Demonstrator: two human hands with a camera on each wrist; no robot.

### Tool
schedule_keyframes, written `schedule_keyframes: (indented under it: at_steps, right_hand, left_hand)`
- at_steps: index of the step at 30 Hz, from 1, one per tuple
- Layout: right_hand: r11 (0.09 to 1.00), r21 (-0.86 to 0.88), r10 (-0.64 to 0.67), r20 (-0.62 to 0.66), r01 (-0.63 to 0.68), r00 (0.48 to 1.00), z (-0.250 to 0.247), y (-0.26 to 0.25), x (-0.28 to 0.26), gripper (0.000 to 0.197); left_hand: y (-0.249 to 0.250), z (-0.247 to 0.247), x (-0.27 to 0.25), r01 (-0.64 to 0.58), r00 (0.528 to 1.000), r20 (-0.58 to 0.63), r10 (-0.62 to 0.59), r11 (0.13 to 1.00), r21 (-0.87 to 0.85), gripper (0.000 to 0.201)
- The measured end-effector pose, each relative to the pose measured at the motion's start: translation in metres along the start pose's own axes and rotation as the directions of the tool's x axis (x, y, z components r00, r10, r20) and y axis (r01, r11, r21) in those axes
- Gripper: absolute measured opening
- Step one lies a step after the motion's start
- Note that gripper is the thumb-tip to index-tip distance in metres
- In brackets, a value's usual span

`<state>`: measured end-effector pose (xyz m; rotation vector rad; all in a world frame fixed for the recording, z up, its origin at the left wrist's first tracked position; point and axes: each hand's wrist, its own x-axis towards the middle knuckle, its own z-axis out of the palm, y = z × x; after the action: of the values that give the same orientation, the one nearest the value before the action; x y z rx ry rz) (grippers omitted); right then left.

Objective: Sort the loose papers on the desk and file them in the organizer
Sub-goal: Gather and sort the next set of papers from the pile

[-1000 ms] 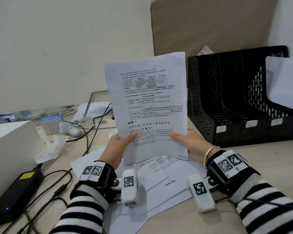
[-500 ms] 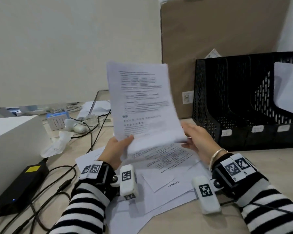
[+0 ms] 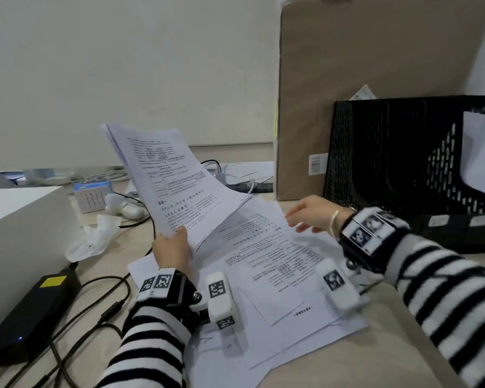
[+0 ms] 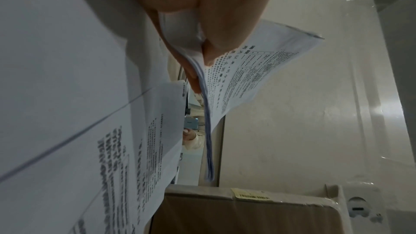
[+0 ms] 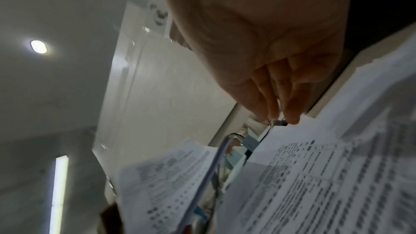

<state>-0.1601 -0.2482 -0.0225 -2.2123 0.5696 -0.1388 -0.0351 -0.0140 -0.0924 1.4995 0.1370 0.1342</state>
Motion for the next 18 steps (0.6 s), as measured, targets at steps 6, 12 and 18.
schedule_keyframes:
  at_steps: [6, 12, 18]
  right_hand:
    - [0.887, -0.428, -0.135, 0.116, 0.172, 0.984, 0.024, -0.045, 0.066, 0.025]
    - [0.654, -0.668, -0.281, 0.219, 0.354, 0.934, 0.054, -0.081, 0.102, 0.061]
    - [0.604, -0.729, -0.138, 0.303, 0.322, 0.943, 0.075, -0.08, 0.127, 0.052]
  left_hand:
    - [-0.001, -0.006, 0.005, -0.005, 0.997, -0.081, 0.003, 1.0, -0.021, 0.031]
    - [-0.003, -0.011, 0.011, 0.0, 0.99, -0.141, -0.008, 0.998, -0.06, 0.032]
    - [0.0, -0.008, 0.01, -0.002, 0.994, -0.112, -0.01, 0.995, -0.098, 0.032]
